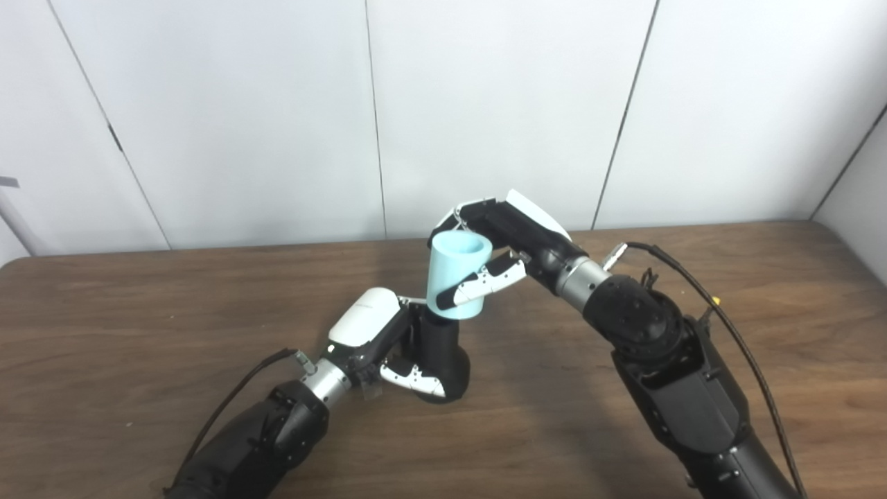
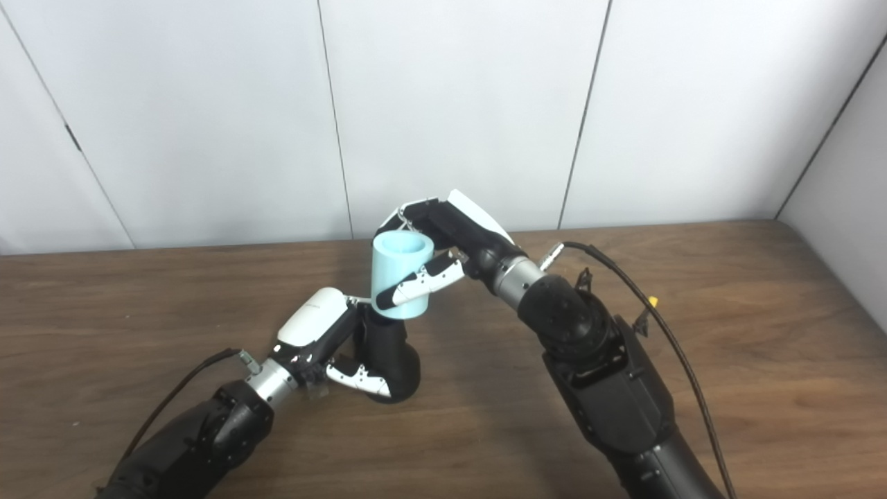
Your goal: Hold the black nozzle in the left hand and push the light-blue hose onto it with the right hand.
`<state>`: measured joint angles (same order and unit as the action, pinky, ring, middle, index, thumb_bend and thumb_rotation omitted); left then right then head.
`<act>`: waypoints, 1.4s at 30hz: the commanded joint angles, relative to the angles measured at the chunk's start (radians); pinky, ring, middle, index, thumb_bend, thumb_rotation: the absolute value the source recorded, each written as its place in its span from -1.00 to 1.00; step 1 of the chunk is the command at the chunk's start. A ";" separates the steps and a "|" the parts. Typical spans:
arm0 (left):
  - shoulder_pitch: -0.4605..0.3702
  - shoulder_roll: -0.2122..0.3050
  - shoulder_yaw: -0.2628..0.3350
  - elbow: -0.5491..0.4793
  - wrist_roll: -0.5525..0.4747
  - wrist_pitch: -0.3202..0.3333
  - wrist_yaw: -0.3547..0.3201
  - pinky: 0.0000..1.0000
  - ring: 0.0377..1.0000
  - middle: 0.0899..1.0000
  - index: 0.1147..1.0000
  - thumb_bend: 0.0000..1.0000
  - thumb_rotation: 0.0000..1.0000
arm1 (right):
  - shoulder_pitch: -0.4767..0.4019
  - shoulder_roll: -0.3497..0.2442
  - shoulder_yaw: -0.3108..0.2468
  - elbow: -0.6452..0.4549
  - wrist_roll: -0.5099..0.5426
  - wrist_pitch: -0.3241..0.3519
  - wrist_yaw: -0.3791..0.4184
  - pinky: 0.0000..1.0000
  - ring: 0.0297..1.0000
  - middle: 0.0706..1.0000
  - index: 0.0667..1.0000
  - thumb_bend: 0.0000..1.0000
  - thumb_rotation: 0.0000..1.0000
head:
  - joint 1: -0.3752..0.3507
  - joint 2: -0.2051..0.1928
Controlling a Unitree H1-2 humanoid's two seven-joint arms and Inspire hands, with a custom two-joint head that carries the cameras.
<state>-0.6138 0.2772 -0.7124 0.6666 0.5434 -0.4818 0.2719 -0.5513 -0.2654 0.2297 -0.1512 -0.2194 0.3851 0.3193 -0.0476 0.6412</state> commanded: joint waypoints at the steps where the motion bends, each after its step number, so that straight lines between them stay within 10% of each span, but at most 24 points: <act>1: 0.168 -0.029 -0.067 0.094 0.064 0.013 -0.078 -0.36 -0.29 -0.23 -0.08 0.00 -1.00 | -0.026 -0.015 0.018 -0.032 -0.009 -0.042 0.021 -0.39 -0.24 -0.15 0.01 0.03 -1.00 | 0.000 0.000; 42: 0.165 -0.044 -0.049 0.089 0.064 0.023 -0.119 -0.43 -0.31 -0.24 -0.08 0.00 -1.00 | -0.023 0.021 0.093 -0.015 -0.053 -0.088 0.034 -0.39 -0.23 -0.17 0.00 0.03 -1.00 | 0.015 0.027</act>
<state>-0.6099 0.2706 -0.6984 0.6665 0.5474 -0.4815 0.2613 -0.5510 -0.2457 0.2968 -0.1568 -0.2616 0.3235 0.3295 -0.0322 0.6673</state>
